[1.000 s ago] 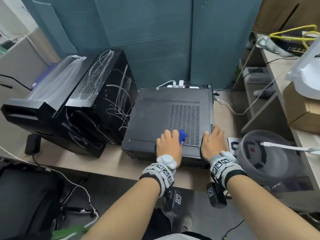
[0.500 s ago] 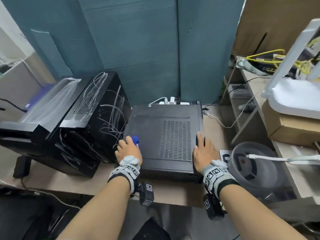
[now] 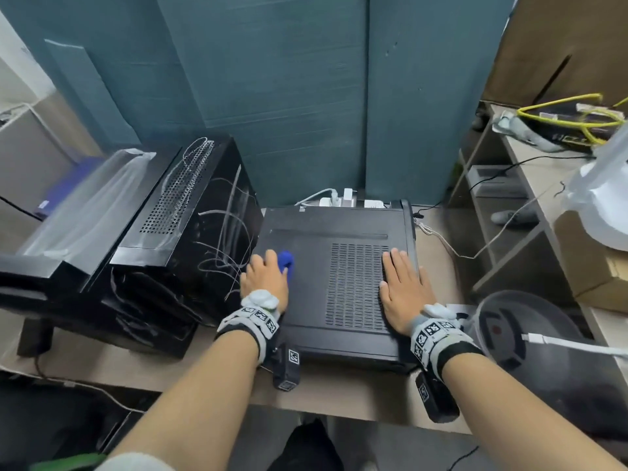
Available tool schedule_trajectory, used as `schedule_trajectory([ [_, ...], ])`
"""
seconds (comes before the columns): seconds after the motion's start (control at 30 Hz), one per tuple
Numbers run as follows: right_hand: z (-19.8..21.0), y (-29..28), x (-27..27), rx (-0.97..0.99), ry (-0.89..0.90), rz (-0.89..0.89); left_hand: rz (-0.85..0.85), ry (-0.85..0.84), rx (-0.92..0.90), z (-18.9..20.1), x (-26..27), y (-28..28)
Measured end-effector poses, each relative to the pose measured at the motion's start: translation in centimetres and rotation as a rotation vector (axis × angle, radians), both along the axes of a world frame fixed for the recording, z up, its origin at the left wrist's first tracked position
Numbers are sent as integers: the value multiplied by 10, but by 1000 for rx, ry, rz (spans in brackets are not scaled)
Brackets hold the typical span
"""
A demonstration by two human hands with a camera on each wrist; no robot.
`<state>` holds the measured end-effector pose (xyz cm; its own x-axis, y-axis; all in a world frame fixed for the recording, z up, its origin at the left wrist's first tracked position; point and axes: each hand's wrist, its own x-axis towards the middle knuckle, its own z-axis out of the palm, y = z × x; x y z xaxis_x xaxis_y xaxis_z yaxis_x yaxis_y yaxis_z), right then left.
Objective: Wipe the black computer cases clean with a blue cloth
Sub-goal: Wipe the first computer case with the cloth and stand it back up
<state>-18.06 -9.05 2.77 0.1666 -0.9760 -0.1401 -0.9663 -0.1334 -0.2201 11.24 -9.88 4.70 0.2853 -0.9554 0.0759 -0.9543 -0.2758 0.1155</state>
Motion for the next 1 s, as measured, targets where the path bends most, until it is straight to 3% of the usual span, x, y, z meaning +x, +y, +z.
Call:
schedule_trajectory([
  [0.1,2,-1,0,25,11,17,160,31,-25,-5,16,-31],
  [0.2,4,-1,0,45,29,5,223,33,-20,-5,-11,-54],
  [0.43,7,-3,1,75,41,-10,-255,38,7,-1,-107,-37],
  [0.57,9,-2,3,87,38,-14,-401,-25,65,-1,-97,-31],
  [0.8,15,-4,5,134,-4,-41,-53,-19,-58,-8,-11,-58],
  [1.0,10,-18,1,96,-63,-72,139,120,-2,-5,-8,-106],
])
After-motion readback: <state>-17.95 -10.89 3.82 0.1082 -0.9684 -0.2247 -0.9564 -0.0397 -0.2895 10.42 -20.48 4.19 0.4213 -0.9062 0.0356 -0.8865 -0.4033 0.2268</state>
